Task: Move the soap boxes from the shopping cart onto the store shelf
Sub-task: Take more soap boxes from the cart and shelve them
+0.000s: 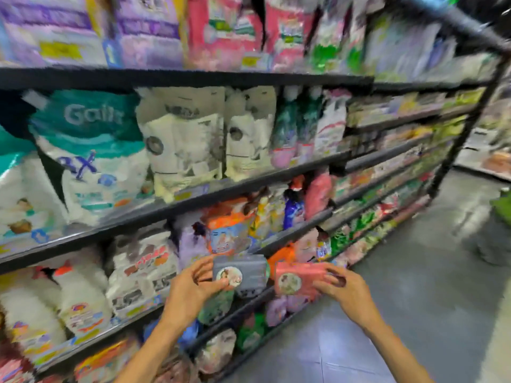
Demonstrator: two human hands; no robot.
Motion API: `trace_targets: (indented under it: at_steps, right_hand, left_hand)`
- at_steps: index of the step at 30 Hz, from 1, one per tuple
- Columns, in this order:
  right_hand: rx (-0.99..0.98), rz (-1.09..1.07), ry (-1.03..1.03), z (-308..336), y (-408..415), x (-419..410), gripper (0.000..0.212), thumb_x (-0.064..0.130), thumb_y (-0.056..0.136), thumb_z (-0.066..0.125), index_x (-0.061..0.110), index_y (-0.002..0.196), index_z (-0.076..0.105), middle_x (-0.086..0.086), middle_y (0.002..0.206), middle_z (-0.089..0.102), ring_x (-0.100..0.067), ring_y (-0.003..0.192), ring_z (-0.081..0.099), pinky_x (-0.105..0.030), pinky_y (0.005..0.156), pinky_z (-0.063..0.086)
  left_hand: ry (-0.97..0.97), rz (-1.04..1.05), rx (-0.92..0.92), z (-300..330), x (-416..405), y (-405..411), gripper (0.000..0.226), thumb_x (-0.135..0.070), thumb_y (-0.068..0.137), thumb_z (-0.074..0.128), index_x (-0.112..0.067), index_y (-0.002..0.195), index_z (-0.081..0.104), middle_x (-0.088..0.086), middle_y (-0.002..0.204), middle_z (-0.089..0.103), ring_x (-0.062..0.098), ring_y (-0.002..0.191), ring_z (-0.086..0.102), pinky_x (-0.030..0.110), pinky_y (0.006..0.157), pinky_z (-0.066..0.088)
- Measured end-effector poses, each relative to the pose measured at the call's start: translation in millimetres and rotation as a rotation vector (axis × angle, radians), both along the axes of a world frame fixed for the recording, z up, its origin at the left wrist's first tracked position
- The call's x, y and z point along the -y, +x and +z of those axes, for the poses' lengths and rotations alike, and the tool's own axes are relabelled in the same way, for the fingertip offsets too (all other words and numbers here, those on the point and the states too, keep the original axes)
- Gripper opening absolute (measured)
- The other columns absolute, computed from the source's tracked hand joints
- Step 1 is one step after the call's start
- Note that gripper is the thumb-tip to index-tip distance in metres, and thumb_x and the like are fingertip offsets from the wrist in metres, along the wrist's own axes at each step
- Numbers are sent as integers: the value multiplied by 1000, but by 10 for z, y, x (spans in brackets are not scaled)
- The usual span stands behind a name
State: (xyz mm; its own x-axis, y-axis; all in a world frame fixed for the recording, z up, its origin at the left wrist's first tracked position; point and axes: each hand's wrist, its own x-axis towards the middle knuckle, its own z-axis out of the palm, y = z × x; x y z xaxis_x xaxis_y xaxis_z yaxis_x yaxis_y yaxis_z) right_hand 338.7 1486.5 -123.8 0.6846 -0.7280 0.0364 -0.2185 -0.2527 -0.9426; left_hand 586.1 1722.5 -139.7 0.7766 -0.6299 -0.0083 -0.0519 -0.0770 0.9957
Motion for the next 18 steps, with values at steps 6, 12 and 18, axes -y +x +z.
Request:
trace_targets:
  at_steps: [6, 12, 18]
  right_hand:
    - [84, -192, -29, 417, -1121, 1153, 37, -6, 78, 77, 11, 110, 68, 7, 96, 76, -1, 91, 70, -12, 76, 54]
    - [148, -288, -66, 843, -2168, 2342, 38, -1, 80, 77, 12, 114, 70, -3, 105, 77, -11, 97, 72, -17, 80, 55]
    - [176, -384, -99, 1179, -2874, 3429, 36, -4, 81, 75, 20, 108, 70, 3, 99, 78, -5, 88, 72, -13, 73, 54]
  left_hand:
    - [-49, -200, 134, 536, 1571, -664, 58, 11, 68, 83, -9, 118, 62, 1, 109, 71, 12, 97, 67, 11, 81, 53]
    - [-116, -327, 165, 851, 3173, -1468, 63, -2, 63, 91, -12, 120, 65, 0, 109, 75, 10, 104, 69, 25, 94, 55]
    - [-176, -430, 192, 1098, 4606, -2099, 52, 6, 69, 84, -20, 110, 65, -15, 92, 77, -6, 89, 69, 11, 77, 52]
